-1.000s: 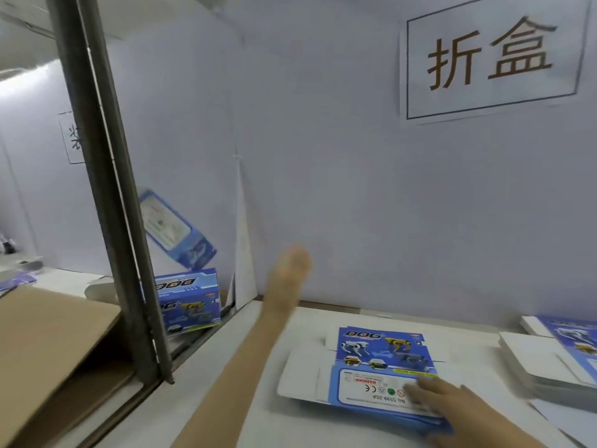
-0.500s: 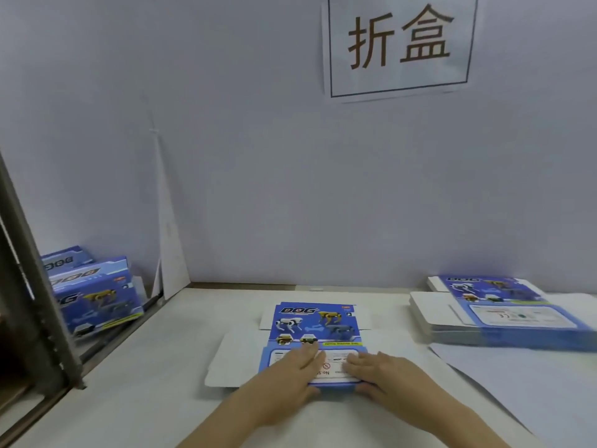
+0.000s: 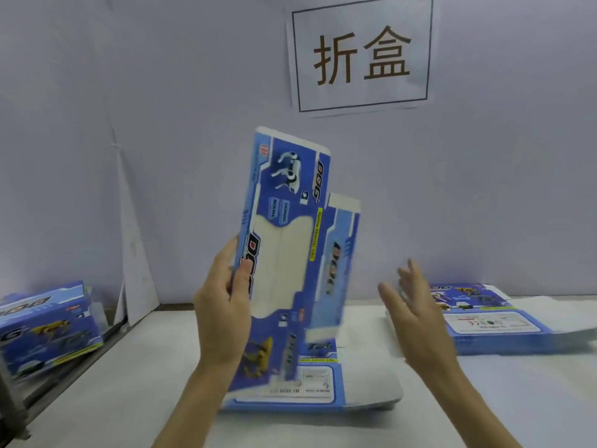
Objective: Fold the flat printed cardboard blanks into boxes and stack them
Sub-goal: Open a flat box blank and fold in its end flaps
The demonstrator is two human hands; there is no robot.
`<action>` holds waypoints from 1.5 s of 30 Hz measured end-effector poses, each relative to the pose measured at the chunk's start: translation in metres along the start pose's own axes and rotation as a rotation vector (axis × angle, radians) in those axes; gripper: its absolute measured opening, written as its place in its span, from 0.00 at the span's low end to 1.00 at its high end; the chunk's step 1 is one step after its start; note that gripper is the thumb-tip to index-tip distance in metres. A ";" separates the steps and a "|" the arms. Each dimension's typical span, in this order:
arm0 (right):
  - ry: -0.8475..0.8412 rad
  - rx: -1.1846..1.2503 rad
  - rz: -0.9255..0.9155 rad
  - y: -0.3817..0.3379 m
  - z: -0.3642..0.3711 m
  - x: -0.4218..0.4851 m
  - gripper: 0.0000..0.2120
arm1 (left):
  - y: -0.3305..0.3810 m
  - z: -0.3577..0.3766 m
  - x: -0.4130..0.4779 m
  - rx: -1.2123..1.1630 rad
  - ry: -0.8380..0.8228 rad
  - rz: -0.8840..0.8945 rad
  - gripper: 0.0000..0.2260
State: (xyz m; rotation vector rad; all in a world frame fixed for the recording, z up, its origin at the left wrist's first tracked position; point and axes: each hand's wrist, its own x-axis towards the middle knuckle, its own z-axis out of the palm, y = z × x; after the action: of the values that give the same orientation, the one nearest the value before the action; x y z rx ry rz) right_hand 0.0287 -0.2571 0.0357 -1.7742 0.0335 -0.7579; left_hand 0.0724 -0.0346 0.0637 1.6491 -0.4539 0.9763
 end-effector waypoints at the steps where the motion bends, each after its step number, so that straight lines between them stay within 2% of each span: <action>1: -0.066 0.095 0.019 -0.006 0.002 0.000 0.28 | 0.007 0.005 -0.003 -0.105 -0.009 -0.103 0.20; 3: -0.149 0.233 0.042 -0.016 0.006 -0.002 0.23 | 0.014 0.014 -0.013 -0.202 -0.024 -0.217 0.24; 5: -0.139 0.324 0.049 -0.018 0.007 -0.001 0.20 | 0.016 0.021 -0.021 -0.248 -0.045 -0.276 0.25; 7: -0.093 0.389 0.101 -0.017 0.004 0.001 0.22 | 0.016 0.026 -0.026 -0.252 -0.085 -0.319 0.27; 10: -0.104 0.351 0.129 -0.015 0.003 -0.001 0.21 | 0.016 0.028 -0.030 -0.233 -0.128 -0.348 0.29; 12: -0.088 0.297 0.104 -0.015 0.007 -0.004 0.24 | 0.017 0.028 -0.031 -0.241 -0.130 -0.370 0.29; 15: -0.080 0.249 0.102 -0.016 0.011 -0.005 0.30 | 0.013 0.028 -0.031 -0.258 -0.129 -0.398 0.26; 18: -0.177 0.272 0.132 -0.020 0.016 -0.010 0.32 | 0.017 0.033 -0.036 -0.333 -0.174 -0.442 0.21; 22: -0.268 0.249 0.145 -0.018 0.026 -0.018 0.22 | 0.024 0.037 -0.042 -0.261 -0.284 -0.336 0.23; 24: -0.319 0.294 0.204 -0.015 0.019 -0.015 0.22 | 0.019 0.027 -0.030 -0.306 -0.294 -0.362 0.24; 26: -0.394 0.336 0.241 -0.016 0.008 -0.010 0.23 | 0.011 0.010 -0.018 -0.345 -0.327 -0.455 0.29; 28: -0.449 0.310 0.248 -0.017 0.004 -0.009 0.25 | 0.006 -0.002 -0.014 -0.439 -0.477 -0.630 0.35; 30: -0.436 0.290 0.246 -0.017 0.002 -0.008 0.23 | 0.000 -0.008 -0.015 -0.542 -0.589 -0.715 0.33; 33: -0.370 0.418 0.219 -0.015 -0.001 -0.007 0.12 | -0.007 -0.004 -0.017 -0.572 -0.456 -0.695 0.19; 36: -0.344 0.465 0.220 -0.018 -0.004 -0.006 0.06 | -0.008 -0.001 -0.016 -0.575 -0.377 -0.666 0.18; 40: -0.335 0.439 0.168 -0.020 -0.007 -0.006 0.17 | -0.006 -0.003 -0.016 -0.594 -0.443 -0.693 0.21; 45: -0.347 0.515 0.209 -0.018 -0.009 -0.005 0.19 | -0.006 0.002 -0.018 -0.544 -0.390 -0.664 0.19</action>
State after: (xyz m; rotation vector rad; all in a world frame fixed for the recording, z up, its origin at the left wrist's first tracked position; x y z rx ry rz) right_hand 0.0142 -0.2563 0.0504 -1.3580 -0.1903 -0.2657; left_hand 0.0671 -0.0375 0.0457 1.3341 -0.3468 0.0206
